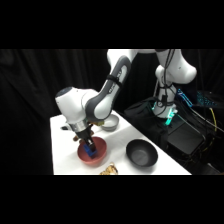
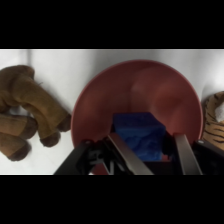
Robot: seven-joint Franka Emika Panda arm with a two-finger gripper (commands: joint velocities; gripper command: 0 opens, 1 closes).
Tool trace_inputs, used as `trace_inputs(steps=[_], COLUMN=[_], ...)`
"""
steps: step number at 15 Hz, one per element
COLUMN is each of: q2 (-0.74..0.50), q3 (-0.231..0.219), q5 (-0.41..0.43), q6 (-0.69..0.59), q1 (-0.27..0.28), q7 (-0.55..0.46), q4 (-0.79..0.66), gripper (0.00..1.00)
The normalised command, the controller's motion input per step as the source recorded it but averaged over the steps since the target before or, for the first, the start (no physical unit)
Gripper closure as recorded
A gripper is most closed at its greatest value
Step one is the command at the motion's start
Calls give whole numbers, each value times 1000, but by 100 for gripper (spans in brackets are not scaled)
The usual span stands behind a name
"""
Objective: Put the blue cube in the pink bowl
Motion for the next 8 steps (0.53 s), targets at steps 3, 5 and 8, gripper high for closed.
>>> trace_inputs(steps=[3,5,8], q2=[16,-69,-164], q3=[56,61,38], q5=[36,19,-10], q6=[-41,-101,-164], q1=[-64,-53,-23], q7=[-123,-139,-82], q4=[133,68,11], gripper=[0,0,0])
